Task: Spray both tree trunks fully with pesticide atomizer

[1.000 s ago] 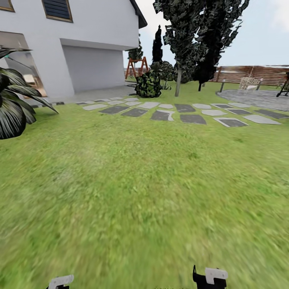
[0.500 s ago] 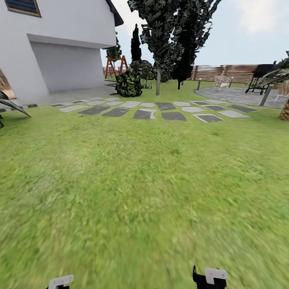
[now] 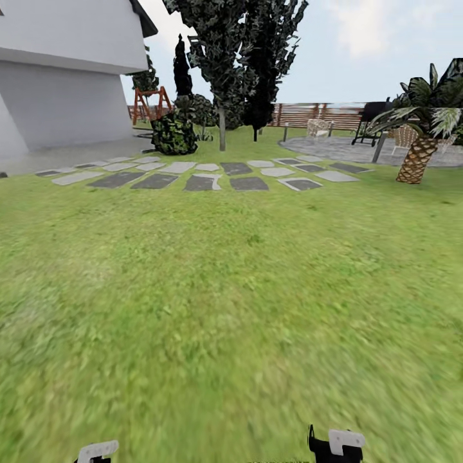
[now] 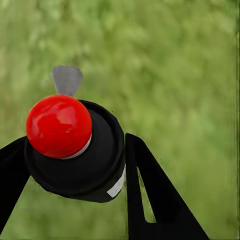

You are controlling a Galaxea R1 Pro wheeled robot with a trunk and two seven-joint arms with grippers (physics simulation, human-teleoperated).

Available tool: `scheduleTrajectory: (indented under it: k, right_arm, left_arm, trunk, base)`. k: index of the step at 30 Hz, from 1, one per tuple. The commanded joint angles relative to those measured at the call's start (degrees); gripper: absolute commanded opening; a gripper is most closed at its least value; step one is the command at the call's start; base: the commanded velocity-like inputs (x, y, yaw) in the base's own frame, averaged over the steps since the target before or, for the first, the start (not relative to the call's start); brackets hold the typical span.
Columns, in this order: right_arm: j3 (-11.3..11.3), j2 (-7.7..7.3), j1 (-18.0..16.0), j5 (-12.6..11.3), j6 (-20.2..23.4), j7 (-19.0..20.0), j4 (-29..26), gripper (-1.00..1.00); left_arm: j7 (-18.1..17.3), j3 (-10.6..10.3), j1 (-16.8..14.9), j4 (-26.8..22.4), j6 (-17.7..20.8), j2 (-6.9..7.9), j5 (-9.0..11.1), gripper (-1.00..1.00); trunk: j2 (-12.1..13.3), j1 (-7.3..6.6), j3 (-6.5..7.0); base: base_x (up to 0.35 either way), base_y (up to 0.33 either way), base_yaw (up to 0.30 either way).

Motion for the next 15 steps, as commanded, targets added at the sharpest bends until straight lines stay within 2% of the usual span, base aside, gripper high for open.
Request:
scheduleTrajectory:
  k: [1,15]
  right_arm:
    - [0.5,0.02,0.0,-0.1,-0.1,-0.4,0.1,1.00]
    - [0.5,0.02,0.0,-0.1,-0.1,-0.4,0.1,1.00]
  left_arm:
    - [-0.2,0.0,0.0,0.0,-0.2,0.01,0.4,-1.00]
    - [-0.2,0.1,0.0,0.0,-0.2,0.01,0.4,-1.00]
  trunk:
    - [0.0,-0.01,-0.07]
    - [0.0,-0.01,-0.40]
  base:
    - [0.000,0.000,-0.299]
    - [0.000,0.000,-0.299]
